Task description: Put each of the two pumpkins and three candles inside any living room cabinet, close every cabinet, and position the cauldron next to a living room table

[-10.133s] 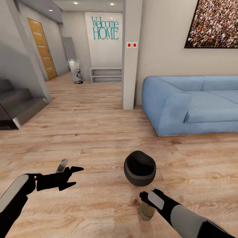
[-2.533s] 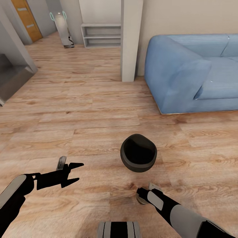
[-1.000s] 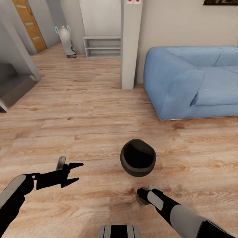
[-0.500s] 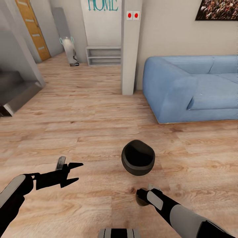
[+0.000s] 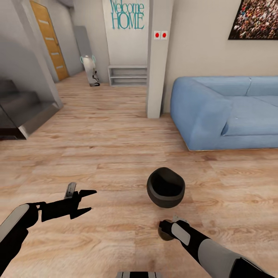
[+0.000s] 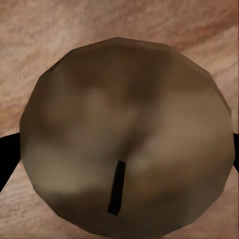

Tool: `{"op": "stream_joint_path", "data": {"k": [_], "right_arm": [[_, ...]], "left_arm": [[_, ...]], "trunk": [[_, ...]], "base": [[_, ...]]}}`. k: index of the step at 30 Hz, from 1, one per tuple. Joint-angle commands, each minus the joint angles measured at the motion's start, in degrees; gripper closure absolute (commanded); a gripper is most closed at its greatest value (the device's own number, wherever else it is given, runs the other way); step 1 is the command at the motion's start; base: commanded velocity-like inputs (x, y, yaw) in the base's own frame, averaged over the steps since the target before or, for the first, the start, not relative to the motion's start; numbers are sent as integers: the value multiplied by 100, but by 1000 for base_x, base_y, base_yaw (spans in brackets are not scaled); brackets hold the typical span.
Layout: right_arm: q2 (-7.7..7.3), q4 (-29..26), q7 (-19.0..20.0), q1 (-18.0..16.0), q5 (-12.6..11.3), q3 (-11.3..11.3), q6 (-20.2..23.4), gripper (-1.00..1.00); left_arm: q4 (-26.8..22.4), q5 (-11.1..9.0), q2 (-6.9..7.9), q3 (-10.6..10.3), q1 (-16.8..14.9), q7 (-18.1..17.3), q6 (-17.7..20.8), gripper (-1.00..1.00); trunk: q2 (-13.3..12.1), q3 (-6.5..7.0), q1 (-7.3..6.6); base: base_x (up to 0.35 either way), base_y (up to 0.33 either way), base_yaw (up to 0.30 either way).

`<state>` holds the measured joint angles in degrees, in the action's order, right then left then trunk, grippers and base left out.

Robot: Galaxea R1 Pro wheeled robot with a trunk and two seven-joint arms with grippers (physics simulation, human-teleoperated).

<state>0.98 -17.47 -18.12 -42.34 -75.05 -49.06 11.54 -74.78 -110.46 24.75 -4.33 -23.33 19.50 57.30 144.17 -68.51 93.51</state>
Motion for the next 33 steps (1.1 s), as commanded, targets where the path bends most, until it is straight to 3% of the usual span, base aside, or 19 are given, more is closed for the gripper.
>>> {"op": "stream_joint_path", "data": {"k": [1, 33], "right_arm": [[-3, -11, -42, -3, -36, -34, 15, 100], [8, -11, -42, 4, -27, -42, 23, 100]], "left_arm": [[-2, -55, 3, -7, -5, 54, 1, -100], [-2, -38, 1, -13, -5, 71, -7, -100]], "trunk": [[0, 21, -3], [-43, 803, -86]], "base": [[-2, 1, 270], [-75, 0, 281]]}}
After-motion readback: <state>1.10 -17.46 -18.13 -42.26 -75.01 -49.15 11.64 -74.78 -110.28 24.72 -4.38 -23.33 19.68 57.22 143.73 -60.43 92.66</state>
